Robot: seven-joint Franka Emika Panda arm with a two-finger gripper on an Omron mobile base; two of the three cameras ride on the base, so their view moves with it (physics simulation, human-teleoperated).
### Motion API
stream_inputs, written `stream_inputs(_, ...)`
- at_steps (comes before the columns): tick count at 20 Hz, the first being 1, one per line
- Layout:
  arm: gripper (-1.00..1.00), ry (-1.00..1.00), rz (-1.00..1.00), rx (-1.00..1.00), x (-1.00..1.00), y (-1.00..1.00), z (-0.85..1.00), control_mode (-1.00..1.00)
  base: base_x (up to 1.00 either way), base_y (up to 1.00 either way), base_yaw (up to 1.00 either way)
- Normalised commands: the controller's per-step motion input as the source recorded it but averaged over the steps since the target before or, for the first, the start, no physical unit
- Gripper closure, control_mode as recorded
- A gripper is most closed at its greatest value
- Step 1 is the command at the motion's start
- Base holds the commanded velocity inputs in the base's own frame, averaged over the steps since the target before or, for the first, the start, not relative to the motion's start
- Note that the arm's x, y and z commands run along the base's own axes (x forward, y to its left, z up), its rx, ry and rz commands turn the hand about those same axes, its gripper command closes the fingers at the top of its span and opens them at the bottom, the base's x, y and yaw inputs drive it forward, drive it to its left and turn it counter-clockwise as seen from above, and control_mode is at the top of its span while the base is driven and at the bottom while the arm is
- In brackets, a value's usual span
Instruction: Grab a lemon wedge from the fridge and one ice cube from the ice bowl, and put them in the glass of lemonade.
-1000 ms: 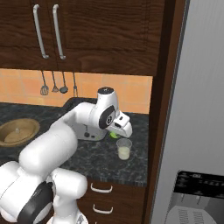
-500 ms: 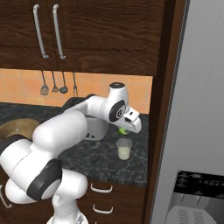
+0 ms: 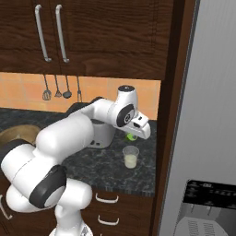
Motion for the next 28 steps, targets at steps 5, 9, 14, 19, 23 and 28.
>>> stream_inputs(5,1.0,-0.03,0.0,0.0,-0.08,0.0,-0.02,-1.0,0.0,0.0,0.0)
stream_inputs(9,1.0,0.0,-0.01,-0.01,0.07,0.17,-0.13,-1.0,0.0,0.0,0.0)
stream_inputs(14,1.0,0.0,-0.02,0.0,0.02,0.16,-0.03,-1.0,0.0,0.0,0.0)
stream_inputs(19,-1.0,0.0,0.0,0.0,0.0,0.0,0.0,-1.0,0.0,0.0,0.0)
stream_inputs(23,-1.0,0.0,0.0,0.0,0.0,0.0,0.0,-1.0,0.0,0.0,0.0)
stream_inputs(28,-1.0,0.0,0.0,0.0,0.0,0.0,0.0,-1.0,0.0,0.0,0.0)
